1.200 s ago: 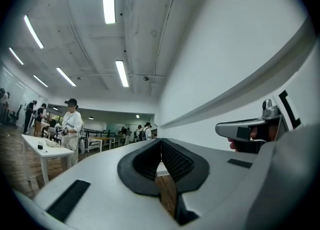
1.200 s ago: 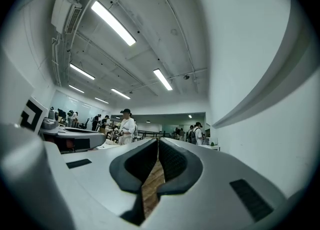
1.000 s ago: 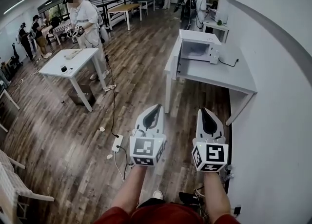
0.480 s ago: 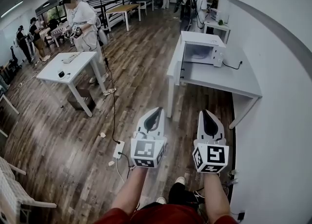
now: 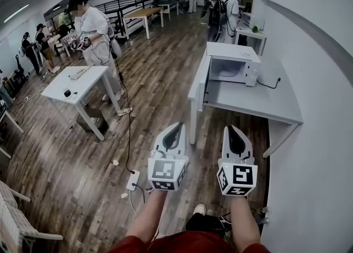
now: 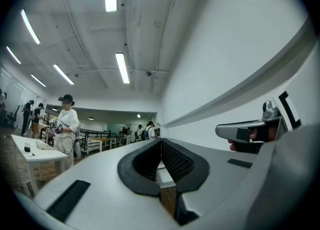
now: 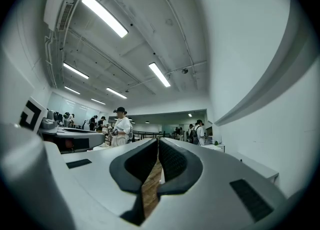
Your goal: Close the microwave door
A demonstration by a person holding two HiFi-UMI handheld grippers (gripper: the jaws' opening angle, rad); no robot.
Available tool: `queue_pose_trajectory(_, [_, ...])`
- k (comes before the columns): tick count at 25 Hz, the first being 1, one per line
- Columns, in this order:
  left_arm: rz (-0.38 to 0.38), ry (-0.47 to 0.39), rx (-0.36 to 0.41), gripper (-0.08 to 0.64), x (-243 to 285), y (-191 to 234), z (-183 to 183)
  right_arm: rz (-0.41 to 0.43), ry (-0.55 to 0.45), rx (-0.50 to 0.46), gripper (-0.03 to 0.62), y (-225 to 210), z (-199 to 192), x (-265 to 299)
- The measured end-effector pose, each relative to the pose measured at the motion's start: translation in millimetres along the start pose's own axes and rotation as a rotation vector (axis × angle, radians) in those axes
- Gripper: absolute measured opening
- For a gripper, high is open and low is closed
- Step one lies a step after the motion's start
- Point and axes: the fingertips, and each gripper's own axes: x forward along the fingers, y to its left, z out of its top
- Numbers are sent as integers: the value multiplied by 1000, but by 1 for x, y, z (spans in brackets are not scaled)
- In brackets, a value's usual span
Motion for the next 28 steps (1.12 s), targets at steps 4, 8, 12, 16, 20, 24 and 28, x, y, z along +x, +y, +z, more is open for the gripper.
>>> queue_pose_trajectory(4, [6, -2, -3, 28, 52, -4, -1, 5, -3, 1, 28, -36, -2, 38])
queue_pose_trajectory(8, [27, -8, 1, 28, 98, -5, -5, 11, -7, 5, 28, -70, -8, 73])
queue_pose_trajectory(12, [37, -9, 3, 28, 130, -7, -14, 16, 4, 9, 28, -95, -22, 98])
queue_pose_trajectory(16, [53, 5, 4, 28, 151, -2, -24, 23, 13, 23, 28, -109, -33, 118])
queue_pose_trajectory(20, [59, 13, 7, 28, 167, 5, -31, 30, 23, 33, 28, -114, -42, 136])
queue_pose_trajectory(24, [64, 18, 1, 28, 183, 19, -43, 40, 33, 30, 28, -112, -54, 158])
queue_pose_trajectory(28, [55, 22, -3, 28, 207, 32, -56, 39, 45, 29, 28, -114, -68, 185])
